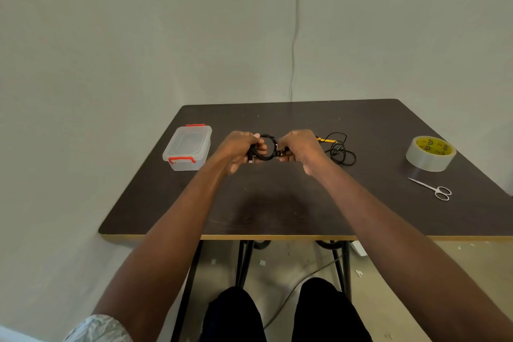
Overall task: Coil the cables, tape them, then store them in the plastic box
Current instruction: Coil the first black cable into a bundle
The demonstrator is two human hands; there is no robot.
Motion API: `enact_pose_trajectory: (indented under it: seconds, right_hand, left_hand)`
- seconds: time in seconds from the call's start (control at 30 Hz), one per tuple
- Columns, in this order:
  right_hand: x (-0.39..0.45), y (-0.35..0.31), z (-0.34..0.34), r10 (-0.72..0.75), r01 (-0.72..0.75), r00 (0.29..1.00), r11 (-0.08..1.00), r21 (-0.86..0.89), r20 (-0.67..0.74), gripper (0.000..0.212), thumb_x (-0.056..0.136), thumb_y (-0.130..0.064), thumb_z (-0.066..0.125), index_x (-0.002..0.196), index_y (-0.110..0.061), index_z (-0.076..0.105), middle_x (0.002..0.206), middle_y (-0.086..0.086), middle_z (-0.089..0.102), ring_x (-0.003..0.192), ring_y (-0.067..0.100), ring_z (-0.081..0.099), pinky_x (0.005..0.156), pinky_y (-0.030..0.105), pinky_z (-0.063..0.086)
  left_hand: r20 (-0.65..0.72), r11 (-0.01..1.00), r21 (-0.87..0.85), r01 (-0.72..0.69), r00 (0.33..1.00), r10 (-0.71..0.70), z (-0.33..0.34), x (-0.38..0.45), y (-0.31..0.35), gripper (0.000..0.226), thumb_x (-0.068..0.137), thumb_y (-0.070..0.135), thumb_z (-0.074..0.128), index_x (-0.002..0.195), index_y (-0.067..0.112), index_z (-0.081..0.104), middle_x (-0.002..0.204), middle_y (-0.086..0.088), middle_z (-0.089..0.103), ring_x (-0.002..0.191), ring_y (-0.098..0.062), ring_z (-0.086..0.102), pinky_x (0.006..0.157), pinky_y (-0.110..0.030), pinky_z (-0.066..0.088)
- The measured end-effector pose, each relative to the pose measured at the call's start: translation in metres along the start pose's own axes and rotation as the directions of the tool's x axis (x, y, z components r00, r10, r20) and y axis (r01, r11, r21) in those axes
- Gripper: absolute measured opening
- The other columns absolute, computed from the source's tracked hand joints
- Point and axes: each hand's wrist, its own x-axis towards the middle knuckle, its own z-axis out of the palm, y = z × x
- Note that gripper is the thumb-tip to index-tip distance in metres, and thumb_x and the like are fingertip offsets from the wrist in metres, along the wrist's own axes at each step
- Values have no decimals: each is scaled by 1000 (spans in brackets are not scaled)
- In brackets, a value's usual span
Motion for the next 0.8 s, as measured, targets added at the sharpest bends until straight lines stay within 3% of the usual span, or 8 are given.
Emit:
enact_pose_trajectory:
  seconds: [0.13, 0.23, 0.33, 0.47, 0.57, 0.67, 0.8]
  right_hand:
    - [8, 19, 3, -105, 105, 994, 961, -255, 16, 7, 78, -2, 63, 75, 1, 69, 65, 1, 64, 59, 12, 57, 54, 26, 48]
    - [11, 32, 3, -166, 173, 985, 906, -387, 52, 12, 78, -6, 63, 71, -8, 72, 64, -5, 67, 57, 8, 59, 58, 26, 49]
    - [8, 41, 3, -213, 247, 969, 816, -523, 126, 14, 82, -1, 63, 79, -14, 68, 75, -1, 66, 60, 10, 62, 55, 14, 45]
    - [8, 58, 5, -286, 320, 944, 661, -679, 166, 16, 77, -3, 65, 90, -10, 70, 89, 8, 70, 83, 21, 62, 66, 22, 40]
    - [8, 67, 8, -266, 324, 944, 629, -707, 196, 15, 77, -8, 66, 91, -14, 71, 90, 7, 68, 88, 25, 63, 71, 27, 45]
    - [7, 71, 12, -284, 357, 931, 590, -724, 228, 19, 79, -10, 66, 97, -13, 72, 100, 10, 67, 93, 26, 61, 79, 30, 47]
    - [7, 74, 8, -260, 363, 931, 628, -688, 254, 21, 83, -6, 67, 103, -14, 71, 100, 3, 67, 91, 18, 59, 76, 21, 39]
  left_hand:
    - [-75, 997, -5, 74, 994, -74, 7, 5, -14, 21, 102, 9, 43, 91, 0, 58, 82, -14, 62, 72, -19, 64, 56, -32, 60]
    - [-122, 996, 35, 81, 990, -76, 9, 10, -25, 16, 101, 5, 45, 104, -5, 57, 87, -17, 59, 68, -18, 61, 47, -29, 58]
    - [-158, 991, 102, 82, 985, -65, 6, 17, -38, 10, 98, 2, 50, 96, -4, 57, 86, -20, 61, 63, -18, 62, 43, -27, 54]
    - [-233, 904, 422, 64, 972, 40, 1, 29, -59, 17, 92, 9, 59, 75, 8, 61, 79, -17, 68, 57, -22, 65, 55, -32, 58]
    - [-262, 756, 650, 70, 955, 137, -2, 31, -70, 13, 86, 19, 66, 82, 8, 71, 83, -15, 71, 73, -29, 68, 67, -33, 55]
    - [-264, 672, 737, 77, 947, 181, -5, 34, -79, 20, 84, 25, 67, 89, 6, 74, 91, -14, 72, 89, -32, 67, 80, -38, 55]
    - [-251, 614, 788, 47, 935, 250, -8, 35, -90, 18, 88, 29, 59, 83, 16, 70, 91, -7, 70, 94, -26, 62, 91, -47, 48]
